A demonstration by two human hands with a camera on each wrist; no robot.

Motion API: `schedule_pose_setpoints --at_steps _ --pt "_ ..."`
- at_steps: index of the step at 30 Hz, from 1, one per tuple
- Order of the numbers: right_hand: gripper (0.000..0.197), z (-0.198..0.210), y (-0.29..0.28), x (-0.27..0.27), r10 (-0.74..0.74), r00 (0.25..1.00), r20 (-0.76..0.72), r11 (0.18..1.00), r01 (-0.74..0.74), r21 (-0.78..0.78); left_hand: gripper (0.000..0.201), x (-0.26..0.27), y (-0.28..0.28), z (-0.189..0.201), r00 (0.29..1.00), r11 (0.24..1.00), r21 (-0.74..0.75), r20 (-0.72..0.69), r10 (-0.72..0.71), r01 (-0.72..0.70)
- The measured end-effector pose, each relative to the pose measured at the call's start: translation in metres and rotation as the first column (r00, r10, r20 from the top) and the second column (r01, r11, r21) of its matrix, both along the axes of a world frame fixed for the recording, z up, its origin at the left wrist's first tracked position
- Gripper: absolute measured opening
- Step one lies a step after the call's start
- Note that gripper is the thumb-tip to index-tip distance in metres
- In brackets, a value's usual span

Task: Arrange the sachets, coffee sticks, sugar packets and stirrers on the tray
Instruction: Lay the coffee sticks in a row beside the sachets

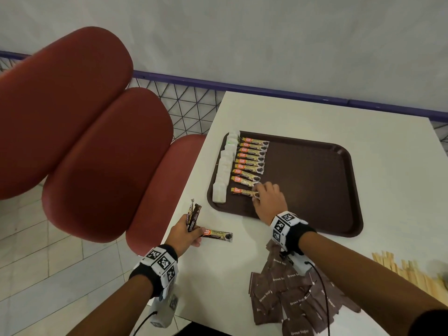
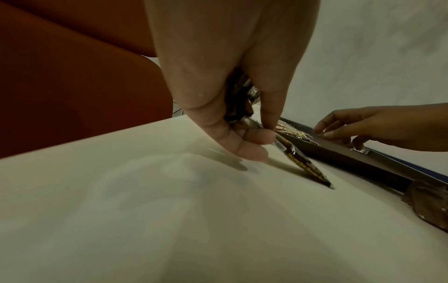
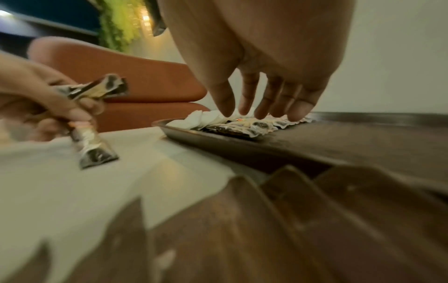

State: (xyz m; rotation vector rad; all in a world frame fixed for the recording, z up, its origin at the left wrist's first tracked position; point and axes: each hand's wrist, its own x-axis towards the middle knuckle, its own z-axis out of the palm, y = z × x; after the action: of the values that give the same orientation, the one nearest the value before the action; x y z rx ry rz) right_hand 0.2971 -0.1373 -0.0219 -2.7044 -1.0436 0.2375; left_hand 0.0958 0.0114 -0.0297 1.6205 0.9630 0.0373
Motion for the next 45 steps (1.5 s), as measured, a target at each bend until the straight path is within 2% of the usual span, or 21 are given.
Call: schedule_pose_setpoints --at_steps 2,4,17,22,27,30,32,36,40,45 --pt "0.037 -0.001 -0.003 -0.003 0.111 0.994 0.008 0.991 -0.11 -0.076 0.021 0.002 0.0 0.0 1.0 1.0 0.002 -0.005 -0.01 0.01" --pt "0.041 -0.002 -0.003 -0.005 0.157 0.988 0.0 0.979 -0.155 -0.133 0.02 0.005 -0.001 0.001 1.0 1.0 -0.003 -0.005 -0.021 0.021" --pt "0.044 -0.001 0.005 -0.006 0.111 0.994 -0.004 0.98 -0.11 -0.165 0.022 0.007 -0.003 0.003 1.0 1.0 -0.004 0.014 -0.005 0.005" --pt "0.043 0.003 0.0 -0.01 0.153 0.988 -0.027 0.988 -0.153 -0.03 0.02 0.011 -0.003 0.005 0.999 1.0 -0.001 0.032 -0.008 0.009" --pt "0.036 0.014 -0.01 -0.02 0.334 0.911 -0.243 0.939 -0.299 0.171 0.02 0.018 -0.003 0.008 0.997 1.0 -0.015 0.078 -0.009 0.011" --pt "0.035 0.018 -0.018 -0.025 0.423 0.865 -0.271 0.903 -0.379 0.202 0.021 0.024 -0.005 0.009 0.994 1.0 -0.026 0.108 -0.007 0.01" --pt "0.03 0.02 -0.02 -0.028 0.441 0.859 -0.258 0.894 -0.398 0.204 0.021 0.028 -0.006 0.011 0.991 0.999 -0.036 0.13 -0.005 0.01" --pt "0.019 0.018 -0.02 -0.029 0.435 0.88 -0.192 0.894 -0.395 0.213 0.021 0.037 -0.009 0.015 0.986 0.999 -0.046 0.164 -0.01 0.018" --pt "0.019 0.015 -0.021 -0.023 0.401 0.906 -0.135 0.905 -0.369 0.213 0.02 0.041 -0.009 0.016 0.984 0.999 -0.041 0.175 0.004 0.003" --pt "0.019 0.013 -0.025 -0.002 0.245 0.968 -0.052 0.958 -0.234 0.164 0.011 0.037 -0.004 0.012 0.983 0.993 -0.043 0.143 0.117 -0.112"
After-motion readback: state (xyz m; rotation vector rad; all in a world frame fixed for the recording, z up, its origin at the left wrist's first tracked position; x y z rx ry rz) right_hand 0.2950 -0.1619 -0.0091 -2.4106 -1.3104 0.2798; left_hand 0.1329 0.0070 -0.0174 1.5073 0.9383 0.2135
